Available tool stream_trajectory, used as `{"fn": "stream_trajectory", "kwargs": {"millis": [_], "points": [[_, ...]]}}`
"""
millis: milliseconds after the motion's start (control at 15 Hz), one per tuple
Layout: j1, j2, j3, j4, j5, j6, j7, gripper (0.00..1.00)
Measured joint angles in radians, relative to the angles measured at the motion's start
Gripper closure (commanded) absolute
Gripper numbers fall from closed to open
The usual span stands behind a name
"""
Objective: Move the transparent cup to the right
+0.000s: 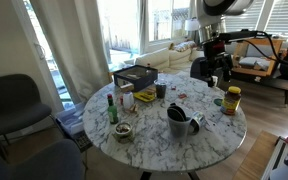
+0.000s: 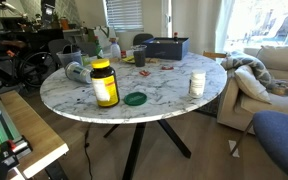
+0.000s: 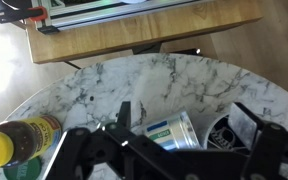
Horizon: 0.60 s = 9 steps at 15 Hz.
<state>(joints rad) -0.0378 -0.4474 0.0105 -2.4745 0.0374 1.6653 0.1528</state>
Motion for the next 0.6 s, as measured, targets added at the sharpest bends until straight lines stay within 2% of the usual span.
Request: {"fn": "stream_trajectory", "kwargs": {"millis": [267, 600], "points": [[-0.001, -0.022, 0.0, -0.012, 0.006, 0.013, 0.005, 0.0], [0.028, -0.021, 0.039, -0.121, 0.015, 0.231, 0.005, 0.0]]}}
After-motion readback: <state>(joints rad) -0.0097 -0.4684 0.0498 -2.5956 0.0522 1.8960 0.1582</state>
